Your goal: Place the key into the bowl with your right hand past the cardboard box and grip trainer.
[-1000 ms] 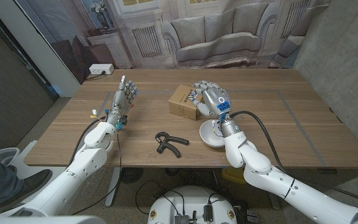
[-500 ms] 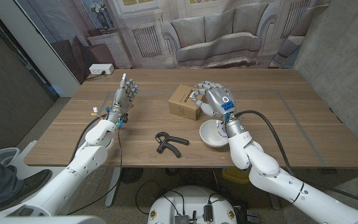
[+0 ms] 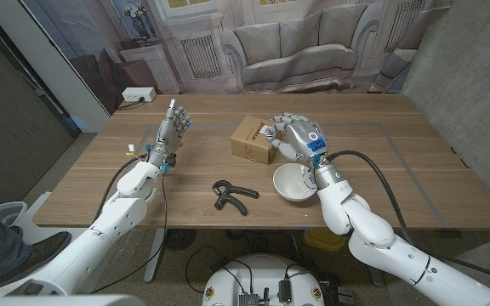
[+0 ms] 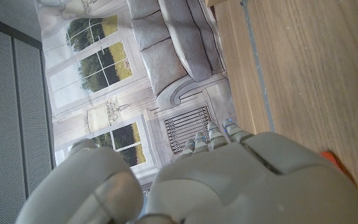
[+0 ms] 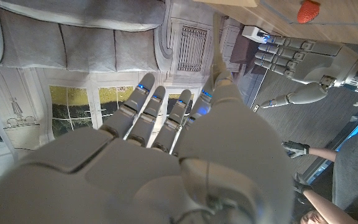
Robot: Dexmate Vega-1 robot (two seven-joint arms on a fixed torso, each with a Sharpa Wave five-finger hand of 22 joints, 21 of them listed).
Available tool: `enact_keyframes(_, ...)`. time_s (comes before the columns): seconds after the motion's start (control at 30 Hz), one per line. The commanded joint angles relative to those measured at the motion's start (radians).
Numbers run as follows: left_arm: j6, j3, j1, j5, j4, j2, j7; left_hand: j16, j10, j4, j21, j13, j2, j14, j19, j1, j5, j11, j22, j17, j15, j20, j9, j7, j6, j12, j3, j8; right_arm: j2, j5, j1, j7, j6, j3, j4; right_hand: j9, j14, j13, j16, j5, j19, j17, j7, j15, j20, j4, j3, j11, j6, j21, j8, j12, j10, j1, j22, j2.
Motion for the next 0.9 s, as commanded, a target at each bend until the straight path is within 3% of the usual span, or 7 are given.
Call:
enact_keyframes(0.03,0.015,-0.007,0.029,0.010,-0.045,0.026,0.023,0.000,0.003,0.001,0.000,0.002,0.003,0.004,-0.003,0.007,-0.003,0.002,0.006,0.002,0.001,0.001,0.003,-0.001,-0.001,0.001,-0.005,0.002,-0.012,-0.003,-0.050,0.049,-0.029,0.032,-0.050,0.005,-0.007,0.003,-0.001,0.000,0.005,-0.001,-0.003,-0.154,-0.115,-0.003,-0.009,0.004,0.008,0.000,0.000,-0.002,0.000,0.001,0.001,0.006)
enact_keyframes(0.47,0.017,-0.007,0.022,0.012,-0.044,0.025,0.024,0.000,0.004,0.000,-0.001,0.002,0.004,0.004,-0.004,0.009,-0.003,0.000,0.006,0.002,0.001,0.001,0.003,-0.001,-0.001,0.001,-0.007,0.002,-0.009,0.005,-0.085,0.054,-0.048,0.050,-0.059,0.008,-0.009,0.003,-0.001,-0.001,0.004,-0.001,-0.005,-0.149,-0.112,-0.001,-0.013,0.005,0.006,-0.003,-0.003,-0.004,0.000,-0.003,0.001,0.007)
enact_keyframes(0.9,0.021,0.018,-0.026,0.009,0.014,-0.004,-0.006,0.000,0.003,0.000,0.000,0.002,0.005,0.005,-0.002,0.010,-0.004,0.000,0.006,0.002,0.001,0.001,0.003,0.001,0.001,0.000,-0.009,0.002,-0.012,-0.003,-0.149,0.020,-0.093,0.078,-0.095,0.009,-0.008,0.003,0.000,-0.002,0.005,-0.001,-0.004,-0.149,-0.109,-0.001,-0.015,0.007,0.009,-0.004,-0.005,-0.004,0.003,-0.002,0.001,0.008)
